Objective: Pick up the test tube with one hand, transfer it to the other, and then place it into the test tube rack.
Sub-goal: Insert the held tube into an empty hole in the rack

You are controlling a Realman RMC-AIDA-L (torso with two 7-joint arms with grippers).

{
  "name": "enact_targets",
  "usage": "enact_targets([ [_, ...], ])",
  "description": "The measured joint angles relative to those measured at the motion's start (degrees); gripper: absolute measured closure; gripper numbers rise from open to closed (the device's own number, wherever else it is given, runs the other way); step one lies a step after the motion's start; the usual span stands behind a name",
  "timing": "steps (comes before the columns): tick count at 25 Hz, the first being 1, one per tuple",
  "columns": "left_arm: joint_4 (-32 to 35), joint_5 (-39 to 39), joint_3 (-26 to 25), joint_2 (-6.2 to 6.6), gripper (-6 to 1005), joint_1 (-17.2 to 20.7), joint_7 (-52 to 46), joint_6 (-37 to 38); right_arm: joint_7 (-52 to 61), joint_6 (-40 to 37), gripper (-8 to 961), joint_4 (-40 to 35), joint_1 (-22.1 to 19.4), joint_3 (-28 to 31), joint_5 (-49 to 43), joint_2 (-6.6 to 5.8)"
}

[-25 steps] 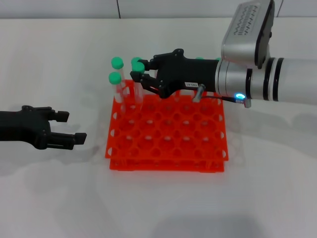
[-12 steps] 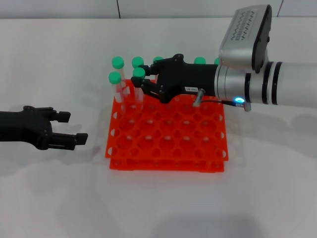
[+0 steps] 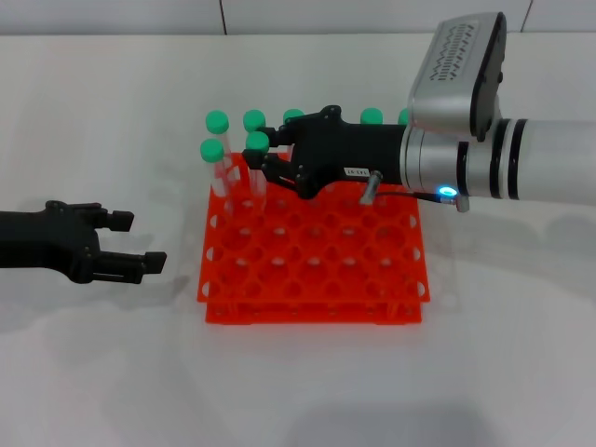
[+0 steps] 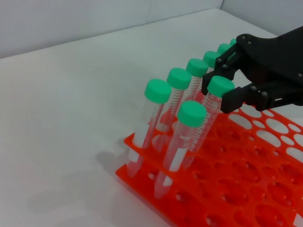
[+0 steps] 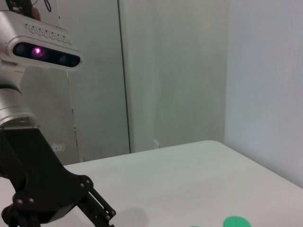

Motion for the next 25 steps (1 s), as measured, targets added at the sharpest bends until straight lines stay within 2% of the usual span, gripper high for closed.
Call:
enact_targets([
  [25, 0.0, 0.0, 0.0, 0.09, 110, -0.1, 0.0, -0.2, -0.1, -0.3, 667, -0.2, 0.8, 0.2, 0.0, 0.0],
])
